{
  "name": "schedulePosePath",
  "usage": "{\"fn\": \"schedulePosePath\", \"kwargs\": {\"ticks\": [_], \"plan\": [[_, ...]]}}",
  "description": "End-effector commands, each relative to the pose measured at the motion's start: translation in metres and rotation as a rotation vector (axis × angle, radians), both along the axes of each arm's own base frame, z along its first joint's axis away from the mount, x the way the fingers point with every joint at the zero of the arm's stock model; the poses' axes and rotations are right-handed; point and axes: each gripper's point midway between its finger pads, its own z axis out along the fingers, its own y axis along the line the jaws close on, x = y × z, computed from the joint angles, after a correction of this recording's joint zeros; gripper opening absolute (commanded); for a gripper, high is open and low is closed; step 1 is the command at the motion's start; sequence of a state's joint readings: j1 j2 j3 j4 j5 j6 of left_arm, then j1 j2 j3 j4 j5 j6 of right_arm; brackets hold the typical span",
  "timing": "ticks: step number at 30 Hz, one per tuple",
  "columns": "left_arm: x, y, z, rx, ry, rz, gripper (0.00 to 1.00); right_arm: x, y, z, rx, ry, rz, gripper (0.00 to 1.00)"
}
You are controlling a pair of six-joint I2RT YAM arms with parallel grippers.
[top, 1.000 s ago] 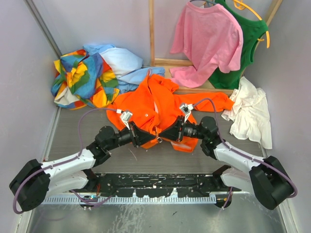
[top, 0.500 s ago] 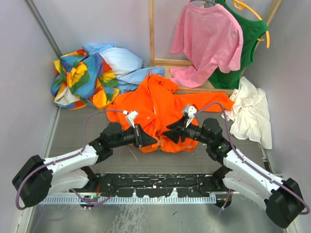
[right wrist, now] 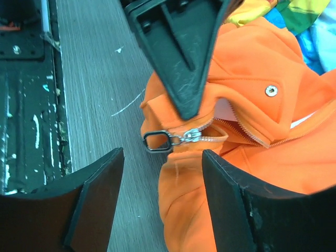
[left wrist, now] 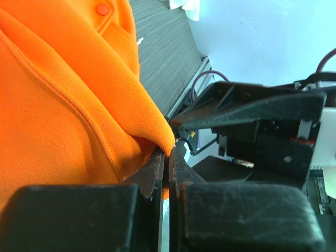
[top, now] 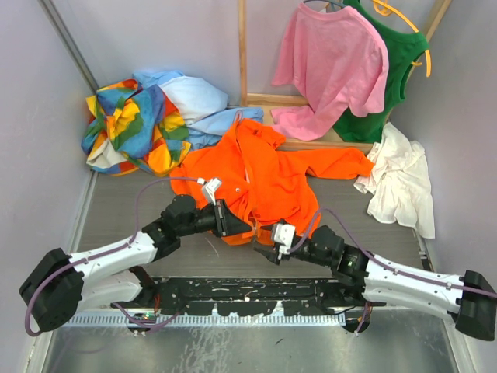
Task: Zip up the jacket
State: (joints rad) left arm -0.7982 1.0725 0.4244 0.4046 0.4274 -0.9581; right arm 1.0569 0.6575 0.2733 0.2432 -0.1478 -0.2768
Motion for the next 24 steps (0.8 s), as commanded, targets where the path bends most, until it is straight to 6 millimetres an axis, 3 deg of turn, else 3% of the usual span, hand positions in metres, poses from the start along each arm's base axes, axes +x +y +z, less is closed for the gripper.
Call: {"fn": "schedulePosePath", "kwargs": {"ticks": [1, 15, 24], "plan": [[0.001, -0.008, 0.030, -0.065, -0.043, -0.026, 0.00, 0.014, -0.004, 0.026, 0.043, -0.234, -0.116, 0.67], [0.000, -0.010, 0.028, -0.062, -0.024, -0.043, 0.00, 0.017, 0.009, 0.008, -0.059, -0.406, -0.263, 0.68], [0.000, -0.010, 0.022, -0.047, -0.009, -0.042, 0.00, 0.016, 0.003, 0.029, 0.038, -0.396, -0.324, 0.62]]}}
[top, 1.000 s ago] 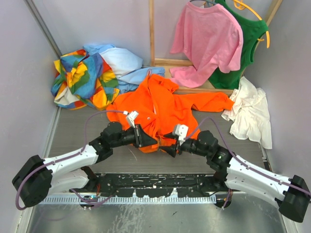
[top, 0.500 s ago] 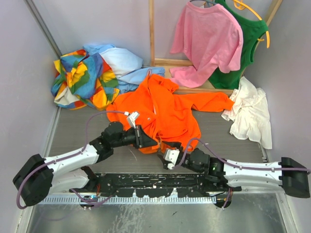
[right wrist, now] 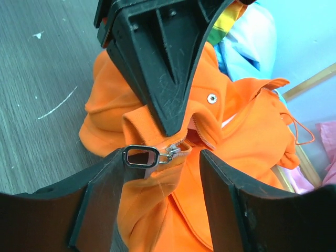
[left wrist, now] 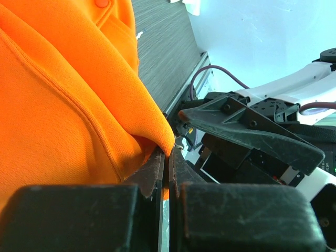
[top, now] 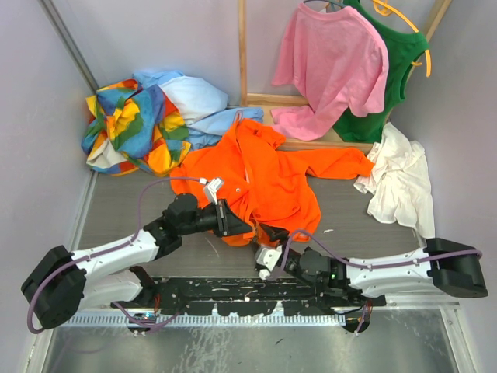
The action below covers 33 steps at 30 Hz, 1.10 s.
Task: Zip up the jacket
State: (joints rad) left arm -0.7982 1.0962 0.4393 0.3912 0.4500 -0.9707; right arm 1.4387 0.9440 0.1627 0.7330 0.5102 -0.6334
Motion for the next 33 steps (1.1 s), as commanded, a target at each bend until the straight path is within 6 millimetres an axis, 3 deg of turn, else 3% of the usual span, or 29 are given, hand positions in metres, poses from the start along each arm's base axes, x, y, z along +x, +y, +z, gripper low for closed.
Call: {"fn": "schedulePosePath", "kwargs": {"ticks": [1, 8, 12, 14, 33], "plan": [[0.002, -0.007, 0.023, -0.053, -0.037, -0.022, 0.00, 0.004, -0.004, 0.041, 0.159, -0.017, -0.043, 0.61], [0.001, -0.006, 0.018, -0.031, -0.034, -0.024, 0.00, -0.009, -0.002, 0.046, 0.178, 0.070, 0.030, 0.53], [0.000, -0.006, 0.019, -0.031, -0.039, -0.032, 0.00, -0.011, -0.007, 0.047, 0.200, 0.092, 0.033, 0.35], [-0.001, -0.007, 0.019, -0.034, -0.037, -0.040, 0.00, -0.009, -0.008, 0.045, 0.195, 0.095, 0.016, 0.33], [-0.005, -0.005, 0.019, -0.027, -0.035, -0.053, 0.00, -0.017, -0.011, 0.008, -0.003, 0.142, 0.052, 0.50]]}}
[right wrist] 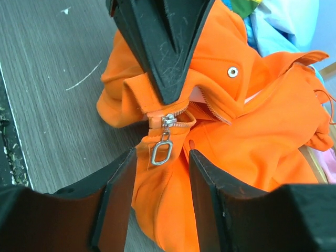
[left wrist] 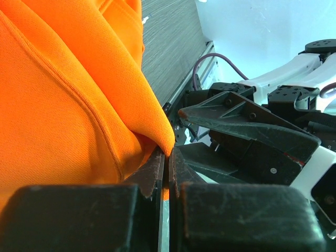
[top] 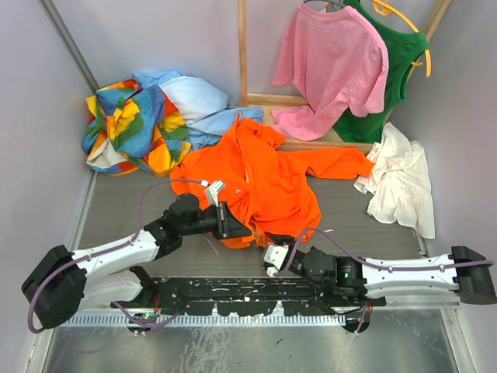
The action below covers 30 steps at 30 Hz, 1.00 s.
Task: Zip up the jacket
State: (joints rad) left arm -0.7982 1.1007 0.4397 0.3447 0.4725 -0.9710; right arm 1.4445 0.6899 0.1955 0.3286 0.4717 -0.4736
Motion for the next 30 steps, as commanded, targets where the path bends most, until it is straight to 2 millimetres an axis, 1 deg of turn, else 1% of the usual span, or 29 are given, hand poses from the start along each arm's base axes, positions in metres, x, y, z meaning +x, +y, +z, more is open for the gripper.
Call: {"fn": "schedulePosePath", "kwargs": {"ticks": [1, 5, 9, 12, 16, 20, 23, 28, 30], "plan": [[0.001, -0.007, 0.029, -0.061, -0.074, -0.035, 0.00, -0.001, 0.009, 0.015, 0.016, -0.012, 0.018, 0.50], [0.001, -0.007, 0.030, -0.062, -0.074, -0.039, 0.00, 0.005, 0.011, 0.012, -0.004, -0.037, -0.010, 0.50], [-0.001, -0.007, 0.029, -0.061, -0.070, -0.045, 0.00, 0.013, 0.006, 0.017, 0.028, -0.074, -0.060, 0.41], [-0.001, -0.008, 0.028, -0.060, -0.067, -0.050, 0.00, 0.015, 0.004, 0.020, 0.034, -0.091, -0.066, 0.38], [-0.002, -0.008, 0.027, -0.058, -0.063, -0.056, 0.00, 0.018, 0.003, 0.017, 0.020, -0.098, -0.084, 0.32], [-0.003, -0.008, 0.029, -0.063, -0.066, -0.059, 0.00, 0.020, 0.003, 0.009, -0.013, -0.094, -0.097, 0.32], [-0.005, -0.008, 0.029, -0.061, -0.067, -0.064, 0.00, 0.026, -0.002, 0.005, -0.037, -0.101, -0.135, 0.30], [-0.006, -0.007, 0.027, -0.056, -0.064, -0.070, 0.00, 0.030, -0.003, 0.004, -0.061, -0.117, -0.149, 0.30], [-0.006, -0.007, 0.027, -0.056, -0.063, -0.071, 0.00, 0.029, -0.001, 0.006, -0.051, -0.118, -0.144, 0.30]]}}
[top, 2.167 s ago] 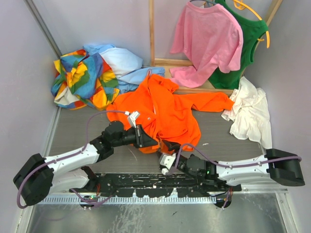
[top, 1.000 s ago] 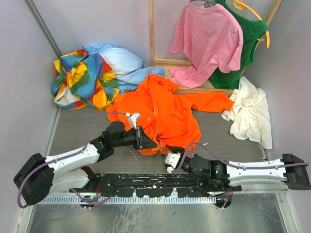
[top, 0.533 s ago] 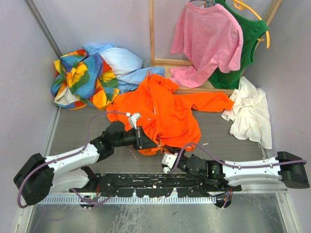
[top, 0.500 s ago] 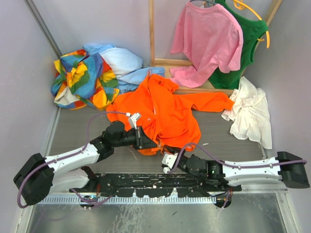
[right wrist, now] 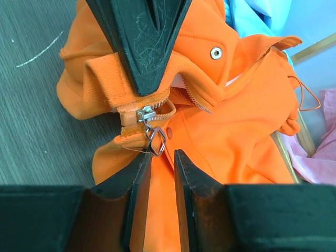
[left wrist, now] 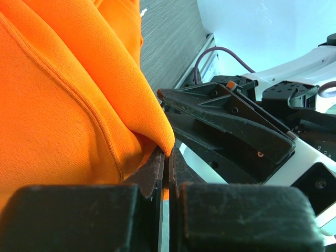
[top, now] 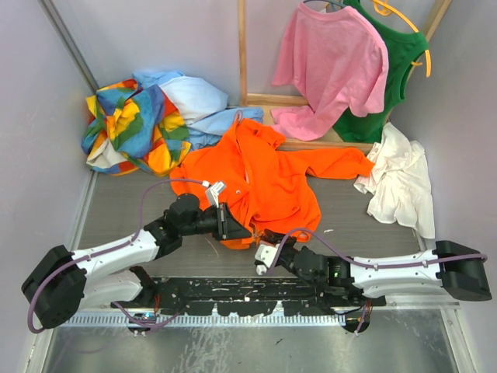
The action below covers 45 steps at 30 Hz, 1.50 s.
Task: Zip up the jacket
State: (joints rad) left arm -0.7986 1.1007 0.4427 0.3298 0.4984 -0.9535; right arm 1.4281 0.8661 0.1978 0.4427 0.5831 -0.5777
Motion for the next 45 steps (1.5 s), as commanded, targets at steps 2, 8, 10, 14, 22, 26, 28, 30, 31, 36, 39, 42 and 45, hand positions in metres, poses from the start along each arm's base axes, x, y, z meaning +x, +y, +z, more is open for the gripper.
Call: {"fn": "schedulePosePath", "kwargs": {"ticks": [2, 8, 10, 14, 22, 26, 28, 30, 31, 36, 39, 42, 45], "plan": [[-0.001, -0.008, 0.028, -0.062, -0.059, -0.042, 0.00, 0.003, 0.007, 0.024, 0.089, -0.027, -0.007, 0.30], [-0.001, -0.007, 0.026, -0.053, -0.053, -0.043, 0.00, -0.004, 0.013, 0.037, 0.135, -0.032, 0.057, 0.28], [-0.002, -0.007, 0.025, -0.052, -0.053, -0.046, 0.00, -0.005, 0.014, 0.037, 0.136, -0.037, 0.068, 0.28], [-0.002, -0.008, 0.025, -0.050, -0.051, -0.050, 0.00, -0.005, 0.015, 0.037, 0.134, -0.048, 0.072, 0.28], [-0.005, -0.009, 0.023, -0.037, -0.045, -0.068, 0.00, -0.003, 0.019, 0.034, 0.107, -0.050, 0.072, 0.13], [-0.008, -0.001, 0.011, 0.022, -0.035, -0.063, 0.00, -0.002, 0.018, 0.036, 0.102, -0.037, 0.071, 0.07], [-0.010, 0.007, -0.001, 0.075, -0.027, -0.047, 0.00, 0.000, 0.017, 0.038, 0.110, -0.019, 0.069, 0.04], [-0.010, 0.015, -0.012, 0.137, -0.022, -0.029, 0.00, 0.002, 0.016, 0.040, 0.108, 0.007, 0.071, 0.04], [-0.010, 0.019, -0.016, 0.160, -0.021, -0.022, 0.00, 0.004, 0.016, 0.040, 0.104, 0.023, 0.071, 0.03], [-0.015, 0.030, -0.023, 0.206, -0.026, -0.018, 0.00, 0.007, 0.022, 0.036, 0.074, 0.144, 0.123, 0.01], [-0.018, 0.033, -0.025, 0.223, -0.026, -0.026, 0.00, 0.008, 0.032, 0.037, 0.079, 0.210, 0.163, 0.01], [-0.019, 0.037, -0.030, 0.250, -0.020, -0.020, 0.00, 0.016, 0.032, 0.033, 0.057, 0.264, 0.140, 0.01], [-0.019, 0.044, -0.034, 0.289, -0.023, -0.005, 0.00, 0.027, 0.028, 0.029, 0.011, 0.311, 0.087, 0.01]]}}
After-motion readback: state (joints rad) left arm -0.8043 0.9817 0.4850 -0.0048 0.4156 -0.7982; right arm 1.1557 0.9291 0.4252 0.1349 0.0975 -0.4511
